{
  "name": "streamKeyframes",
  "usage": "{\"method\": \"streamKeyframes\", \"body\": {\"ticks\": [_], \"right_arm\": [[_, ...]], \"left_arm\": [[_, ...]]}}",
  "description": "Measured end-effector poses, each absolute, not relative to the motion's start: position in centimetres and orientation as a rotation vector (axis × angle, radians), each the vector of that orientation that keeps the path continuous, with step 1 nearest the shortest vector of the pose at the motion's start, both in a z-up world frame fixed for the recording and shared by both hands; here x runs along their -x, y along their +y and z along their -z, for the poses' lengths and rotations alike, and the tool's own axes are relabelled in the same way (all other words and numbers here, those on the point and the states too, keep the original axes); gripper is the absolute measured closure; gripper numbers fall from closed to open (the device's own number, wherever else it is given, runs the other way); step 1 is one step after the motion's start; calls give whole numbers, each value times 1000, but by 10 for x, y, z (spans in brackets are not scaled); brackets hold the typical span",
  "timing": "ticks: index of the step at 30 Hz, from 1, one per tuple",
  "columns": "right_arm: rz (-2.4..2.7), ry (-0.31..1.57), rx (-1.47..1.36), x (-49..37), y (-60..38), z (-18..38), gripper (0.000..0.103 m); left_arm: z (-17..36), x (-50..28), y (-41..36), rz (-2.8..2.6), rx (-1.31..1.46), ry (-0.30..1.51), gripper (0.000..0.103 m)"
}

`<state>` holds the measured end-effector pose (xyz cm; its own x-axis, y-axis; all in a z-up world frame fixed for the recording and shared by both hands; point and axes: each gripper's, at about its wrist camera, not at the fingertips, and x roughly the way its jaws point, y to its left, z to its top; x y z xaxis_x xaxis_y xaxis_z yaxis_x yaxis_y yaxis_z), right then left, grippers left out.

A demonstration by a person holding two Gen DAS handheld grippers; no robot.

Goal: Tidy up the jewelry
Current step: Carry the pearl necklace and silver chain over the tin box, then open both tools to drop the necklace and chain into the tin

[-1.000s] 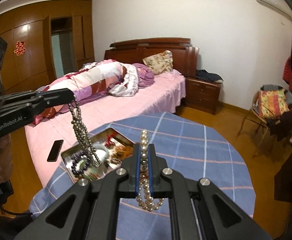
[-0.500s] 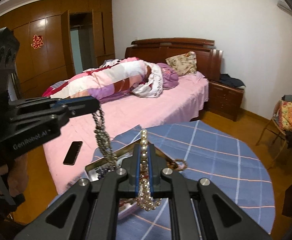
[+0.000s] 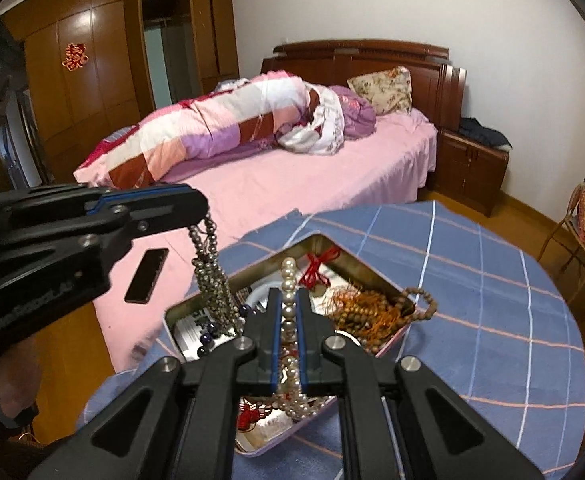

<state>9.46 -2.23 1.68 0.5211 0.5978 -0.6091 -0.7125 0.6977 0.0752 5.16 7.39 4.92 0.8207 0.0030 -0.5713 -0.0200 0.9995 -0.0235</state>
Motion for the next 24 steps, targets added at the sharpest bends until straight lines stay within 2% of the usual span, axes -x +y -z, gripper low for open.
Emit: {"method": "streamKeyframes", "body": {"ticks": [17,19,20,21,22,24], "right_arm": [[-753,765,221,-107,-15,21,92],[-749,774,217,-108,-17,20,69],[-751,773,209,-107,-19,20,43],[-746,763,201,-105,-22,18,35],[-737,759,202,-105,-24,18,35],[-722,758,196,-102,-31,17,35]], "left_arm": [[11,-59,84,-47,115,745,99],[14,-59,84,-49,116,768,96],[14,-58,84,-57,117,773,88],[14,-57,84,-65,119,769,76],[13,-54,85,-88,122,759,68],[11,-48,90,-109,142,738,40]]}}
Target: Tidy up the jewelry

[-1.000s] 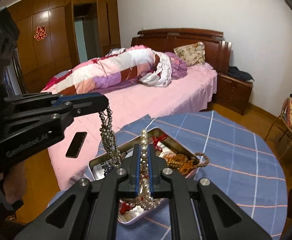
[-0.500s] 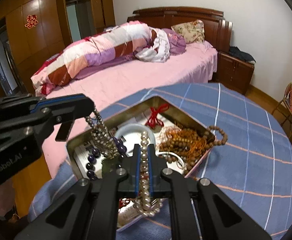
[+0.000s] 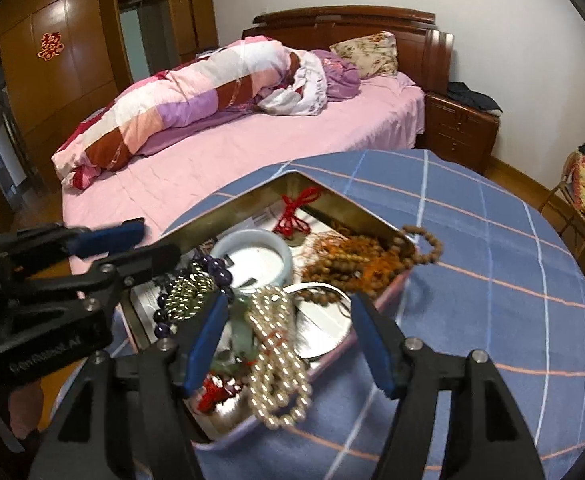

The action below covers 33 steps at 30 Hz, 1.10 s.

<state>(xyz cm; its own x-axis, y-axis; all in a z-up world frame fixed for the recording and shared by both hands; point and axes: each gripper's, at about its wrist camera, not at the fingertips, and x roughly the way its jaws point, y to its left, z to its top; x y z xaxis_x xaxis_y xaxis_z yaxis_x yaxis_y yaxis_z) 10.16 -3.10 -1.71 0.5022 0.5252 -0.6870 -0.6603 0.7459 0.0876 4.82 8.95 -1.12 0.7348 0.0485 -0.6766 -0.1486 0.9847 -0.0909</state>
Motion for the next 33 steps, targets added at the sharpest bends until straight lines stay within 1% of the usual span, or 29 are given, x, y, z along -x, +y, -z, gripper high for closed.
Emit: {"method": "streamKeyframes", "body": {"ticks": [1,2,7,9,20,33], "right_arm": [[-715,758,188,-101,-35,16,35],[-709,756,179,-99,-39,15,35],[-689,739,149,-90,-55,9,34],[-681,729,144,-87,-59,7,32],[-667,695,119,-81,-71,-1,31],[-660,693,108,-80,-76,0,30]], "left_arm": [[9,-43,92,-106,166,720,37],[7,-39,93,-105,180,705,36],[2,-30,90,-132,154,698,36],[1,-27,90,-131,162,697,36],[-11,-16,94,-146,173,658,36],[-12,-13,96,-156,177,651,36]]}}
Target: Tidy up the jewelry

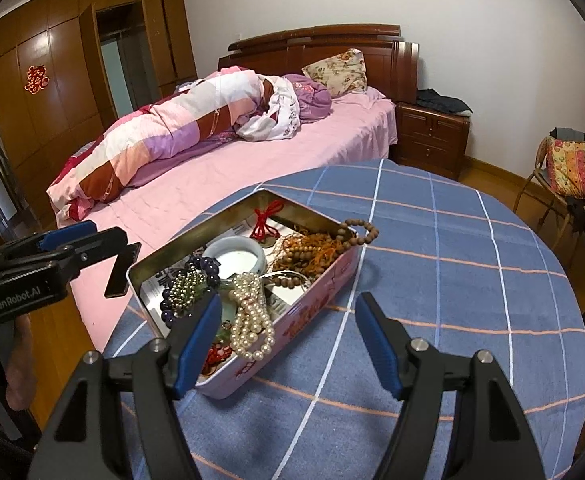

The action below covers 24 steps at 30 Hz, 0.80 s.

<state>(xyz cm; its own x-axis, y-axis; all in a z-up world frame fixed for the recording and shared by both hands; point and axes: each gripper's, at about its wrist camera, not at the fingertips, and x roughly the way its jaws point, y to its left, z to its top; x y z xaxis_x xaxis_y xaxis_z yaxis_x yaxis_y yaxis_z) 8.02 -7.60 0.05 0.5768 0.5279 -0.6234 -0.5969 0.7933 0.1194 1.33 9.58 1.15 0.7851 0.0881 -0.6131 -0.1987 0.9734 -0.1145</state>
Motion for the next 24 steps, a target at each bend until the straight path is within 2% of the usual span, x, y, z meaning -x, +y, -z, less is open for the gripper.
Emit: {"method": "streamKeyframes", "body": {"ticks": [24], "right_arm": [[-667,703,108,-78,-76,2,30]], "left_arm": [[-12,-14,96,-159,176,654,36]]}}
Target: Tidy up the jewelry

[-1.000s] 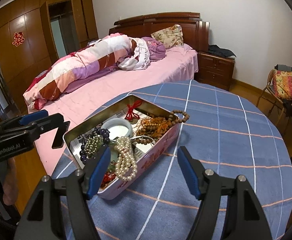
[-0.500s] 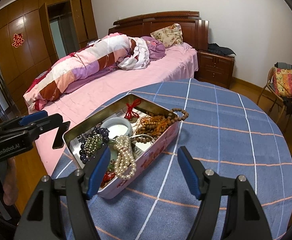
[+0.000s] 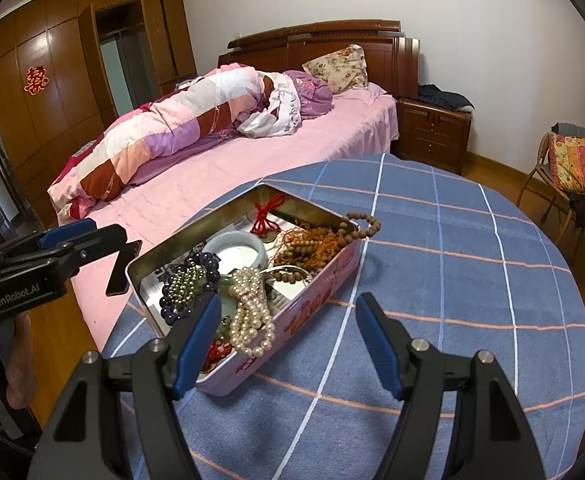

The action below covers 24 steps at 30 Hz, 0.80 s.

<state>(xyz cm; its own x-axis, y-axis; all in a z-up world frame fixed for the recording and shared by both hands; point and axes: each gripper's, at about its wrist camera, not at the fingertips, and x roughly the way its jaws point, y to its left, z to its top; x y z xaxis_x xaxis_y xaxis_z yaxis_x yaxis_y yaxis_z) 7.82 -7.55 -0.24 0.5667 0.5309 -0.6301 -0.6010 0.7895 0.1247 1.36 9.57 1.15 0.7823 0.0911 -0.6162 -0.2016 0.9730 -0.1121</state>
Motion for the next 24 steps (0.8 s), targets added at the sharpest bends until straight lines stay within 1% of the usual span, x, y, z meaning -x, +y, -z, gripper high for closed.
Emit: {"method": "streamKeyframes", "body": {"ticks": [24], "right_arm": [[-667,706,109,-77,-74,5,30]], "left_arm": [[-9,-17,99,-184,184,668,36]]}}
